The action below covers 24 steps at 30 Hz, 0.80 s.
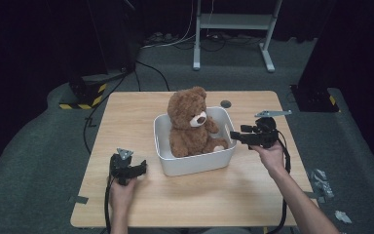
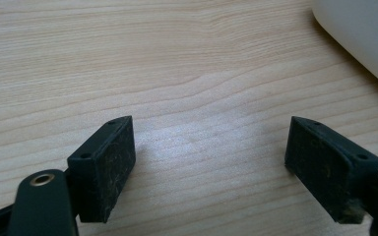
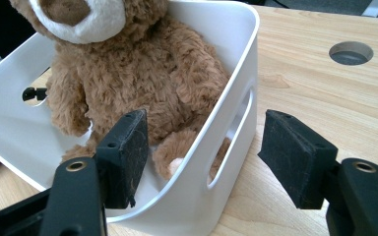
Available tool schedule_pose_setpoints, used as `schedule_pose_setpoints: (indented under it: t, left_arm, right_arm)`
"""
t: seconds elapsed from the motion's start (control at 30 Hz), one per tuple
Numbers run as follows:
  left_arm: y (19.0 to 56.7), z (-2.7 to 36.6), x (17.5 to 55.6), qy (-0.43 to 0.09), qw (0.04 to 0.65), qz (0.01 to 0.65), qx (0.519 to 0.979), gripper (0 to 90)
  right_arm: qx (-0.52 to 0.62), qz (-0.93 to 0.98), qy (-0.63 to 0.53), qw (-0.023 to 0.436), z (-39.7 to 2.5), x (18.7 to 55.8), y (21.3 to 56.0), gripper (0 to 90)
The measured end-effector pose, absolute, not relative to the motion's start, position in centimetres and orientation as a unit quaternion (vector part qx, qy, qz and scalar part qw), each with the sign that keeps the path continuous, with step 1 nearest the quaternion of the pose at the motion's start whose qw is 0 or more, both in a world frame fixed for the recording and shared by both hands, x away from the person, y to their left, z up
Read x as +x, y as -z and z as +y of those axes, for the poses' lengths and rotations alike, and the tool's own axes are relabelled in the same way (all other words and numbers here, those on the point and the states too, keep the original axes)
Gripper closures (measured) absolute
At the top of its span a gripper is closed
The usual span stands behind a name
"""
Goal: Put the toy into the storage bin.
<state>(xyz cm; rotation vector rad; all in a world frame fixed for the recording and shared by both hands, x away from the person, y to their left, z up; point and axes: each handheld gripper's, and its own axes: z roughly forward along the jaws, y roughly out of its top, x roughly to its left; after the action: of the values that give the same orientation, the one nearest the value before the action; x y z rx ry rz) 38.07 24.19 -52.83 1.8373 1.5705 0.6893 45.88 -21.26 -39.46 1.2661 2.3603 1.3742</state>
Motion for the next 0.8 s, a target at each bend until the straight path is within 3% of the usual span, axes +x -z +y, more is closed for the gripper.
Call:
schedule_pose_setpoints:
  t: [0.8]
  left_arm:
    - [52.8,24.2,38.1,-0.261,0.309,0.594,0.695,19.2]
  right_arm:
    - [0.429,0.777,-0.455,0.066,-21.6,45.4,40.8,34.6]
